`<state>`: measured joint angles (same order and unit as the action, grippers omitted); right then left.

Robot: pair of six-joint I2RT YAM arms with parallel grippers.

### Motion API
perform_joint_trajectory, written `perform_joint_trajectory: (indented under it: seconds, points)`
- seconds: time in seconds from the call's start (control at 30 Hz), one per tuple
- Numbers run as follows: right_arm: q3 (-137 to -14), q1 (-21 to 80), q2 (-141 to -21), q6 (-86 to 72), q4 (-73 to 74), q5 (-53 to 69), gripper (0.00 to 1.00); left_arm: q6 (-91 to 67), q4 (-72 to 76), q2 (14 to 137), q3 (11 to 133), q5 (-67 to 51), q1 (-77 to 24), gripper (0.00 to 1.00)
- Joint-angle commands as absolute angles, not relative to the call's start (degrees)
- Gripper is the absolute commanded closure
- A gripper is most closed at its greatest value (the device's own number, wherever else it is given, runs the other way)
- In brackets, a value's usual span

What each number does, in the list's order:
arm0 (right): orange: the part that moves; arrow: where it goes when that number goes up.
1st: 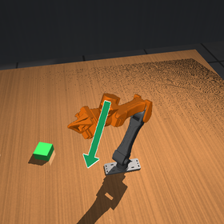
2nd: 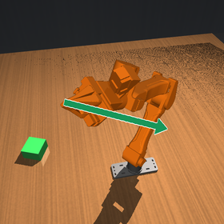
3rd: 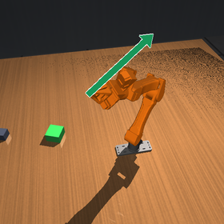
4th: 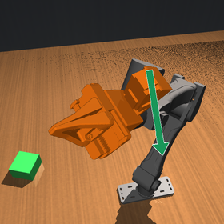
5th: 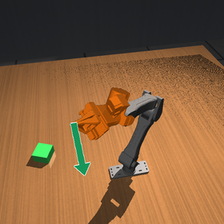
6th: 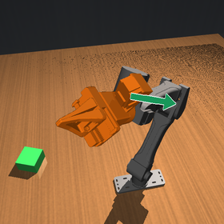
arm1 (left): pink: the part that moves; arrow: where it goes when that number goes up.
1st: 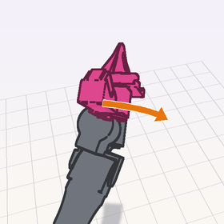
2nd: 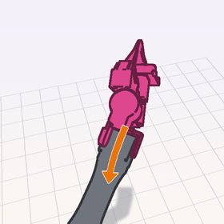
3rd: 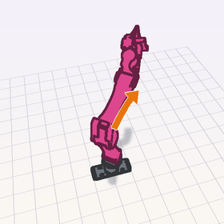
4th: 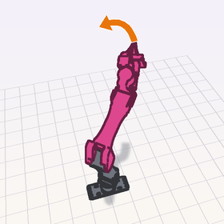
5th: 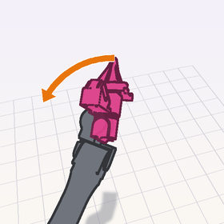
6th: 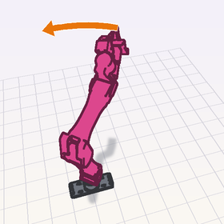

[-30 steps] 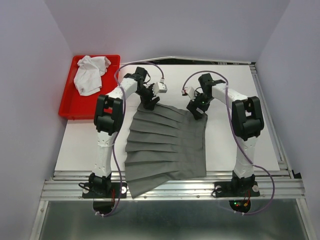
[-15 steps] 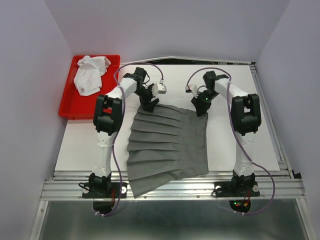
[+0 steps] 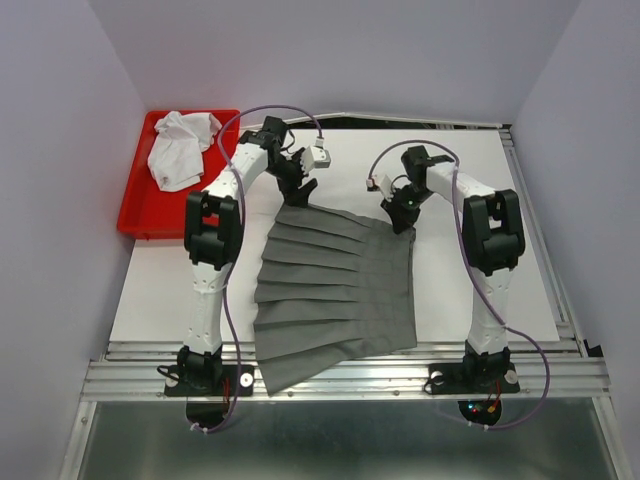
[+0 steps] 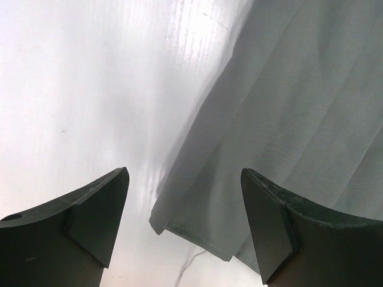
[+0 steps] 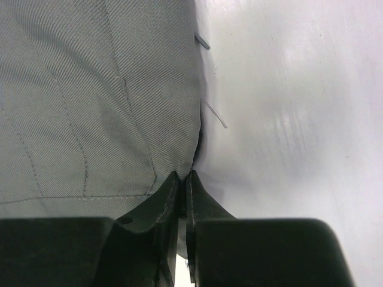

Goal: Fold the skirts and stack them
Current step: Fold the skirt

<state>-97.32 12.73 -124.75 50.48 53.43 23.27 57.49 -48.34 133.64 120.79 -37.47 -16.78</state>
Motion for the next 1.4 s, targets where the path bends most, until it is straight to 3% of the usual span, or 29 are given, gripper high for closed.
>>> perform_joint_trajectory:
  seconds: [0.0, 0.3, 0.4, 0.5, 0.53, 0.57, 0.6, 0.67, 0.87, 1.0, 1.13, 1.37]
  points:
    - [-93.7, 13.8, -123.8, 52.1, 47.5, 18.5, 0.99, 56.4, -49.4, 133.8, 123.8, -38.9, -16.5, 0.12]
    - [-91.4, 13.8, -121.1, 52.8, 43.9, 17.1, 0.99, 61.6, -54.6, 138.1, 122.0, -35.1, -16.4, 0.18]
    - [-89.9, 13.8, -119.4, 52.8, 41.9, 17.0, 0.99, 61.9, -54.1, 136.8, 118.0, -34.0, -16.4, 0.23]
    - [-88.7, 13.8, -117.9, 52.6, 40.4, 16.9, 0.99, 62.0, -54.4, 136.6, 116.0, -33.4, -16.4, 0.42]
    - [-88.6, 13.8, -117.5, 52.1, 40.2, 16.6, 0.99, 61.9, -54.2, 136.1, 115.8, -33.0, -16.3, 0.57]
    - [-88.5, 13.8, -117.1, 51.7, 39.5, 16.1, 0.99, 61.3, -53.5, 135.8, 115.4, -32.5, -16.3, 0.65]
    - [-88.5, 13.8, -117.0, 50.7, 39.1, 15.6, 0.99, 59.9, -51.7, 135.0, 115.5, -31.6, -16.0, 0.83]
    - [-88.9, 13.8, -116.9, 48.7, 37.0, 14.0, 1.0, 57.4, -49.4, 134.7, 118.1, -29.7, -15.7, 1.0]
    - [-94.6, 11.0, -118.1, 44.7, 32.2, 10.9, 0.99, 48.3, -41.2, 136.6, 133.0, -22.3, -15.2, 1.0]
    - [-97.6, 9.6, -115.9, 44.2, 31.2, 11.7, 0.99, 47.2, -35.1, 133.1, 133.7, -20.7, -15.1, 1.0]
    - [-96.5, 9.1, -112.4, 45.9, 29.2, 12.5, 0.99, 46.2, -32.5, 127.5, 129.8, -21.8, -15.0, 1.0]
    - [-86.4, 9.1, -102.1, 49.2, 24.4, 17.2, 0.99, 47.5, -29.2, 112.8, 110.5, -23.8, -15.1, 1.0]
